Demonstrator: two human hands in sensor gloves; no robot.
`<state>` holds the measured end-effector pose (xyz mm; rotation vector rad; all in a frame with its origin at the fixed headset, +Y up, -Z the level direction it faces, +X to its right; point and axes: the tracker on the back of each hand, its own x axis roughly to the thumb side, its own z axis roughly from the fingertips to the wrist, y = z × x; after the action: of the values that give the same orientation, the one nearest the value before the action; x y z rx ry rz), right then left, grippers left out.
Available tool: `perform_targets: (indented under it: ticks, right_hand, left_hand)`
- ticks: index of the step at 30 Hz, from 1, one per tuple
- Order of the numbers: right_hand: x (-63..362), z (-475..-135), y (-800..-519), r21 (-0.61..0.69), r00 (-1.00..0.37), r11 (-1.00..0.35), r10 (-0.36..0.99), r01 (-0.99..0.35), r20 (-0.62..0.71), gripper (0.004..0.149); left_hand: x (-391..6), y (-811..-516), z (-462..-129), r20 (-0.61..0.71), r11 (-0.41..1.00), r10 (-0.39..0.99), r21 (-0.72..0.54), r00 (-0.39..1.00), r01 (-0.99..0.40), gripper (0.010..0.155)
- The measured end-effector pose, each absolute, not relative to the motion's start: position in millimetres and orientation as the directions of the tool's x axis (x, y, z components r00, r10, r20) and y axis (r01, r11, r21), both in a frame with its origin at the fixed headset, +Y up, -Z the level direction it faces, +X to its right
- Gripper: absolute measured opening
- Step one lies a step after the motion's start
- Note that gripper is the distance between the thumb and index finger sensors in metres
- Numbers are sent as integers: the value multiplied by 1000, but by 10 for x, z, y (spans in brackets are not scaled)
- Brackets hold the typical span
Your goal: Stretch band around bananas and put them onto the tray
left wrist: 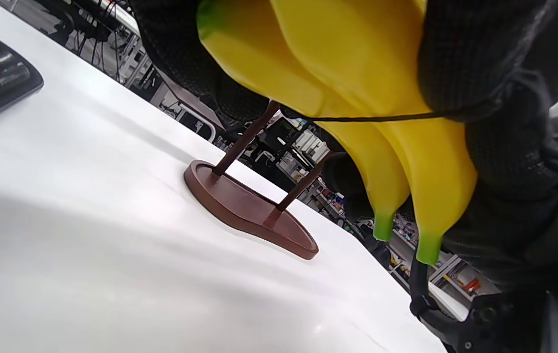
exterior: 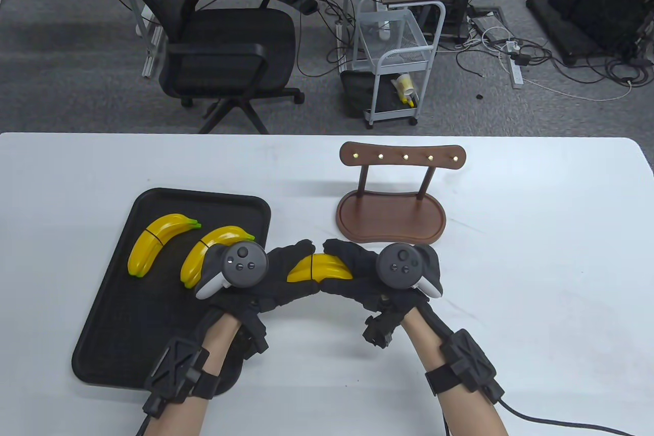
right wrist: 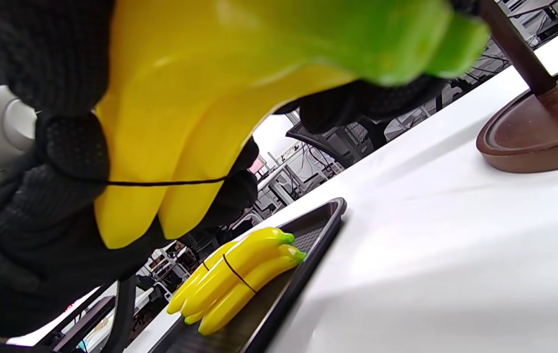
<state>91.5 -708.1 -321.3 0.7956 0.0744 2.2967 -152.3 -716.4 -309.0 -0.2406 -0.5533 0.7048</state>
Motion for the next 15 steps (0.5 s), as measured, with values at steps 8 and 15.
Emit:
perform_targets:
  ticks: [8,15]
  right_hand:
    - [810,-3128,-7017,163,-671,-868,470,-469,573,97]
    - [758,-3096,-7001,88,-712,-894,407,-440,572,103]
  left_hand:
    - [-1468,-7112,-3049,417,817,577,-290,702,-498,82]
    - [-1425,-7129,-3046,412,820,572,-277,709,-501,83]
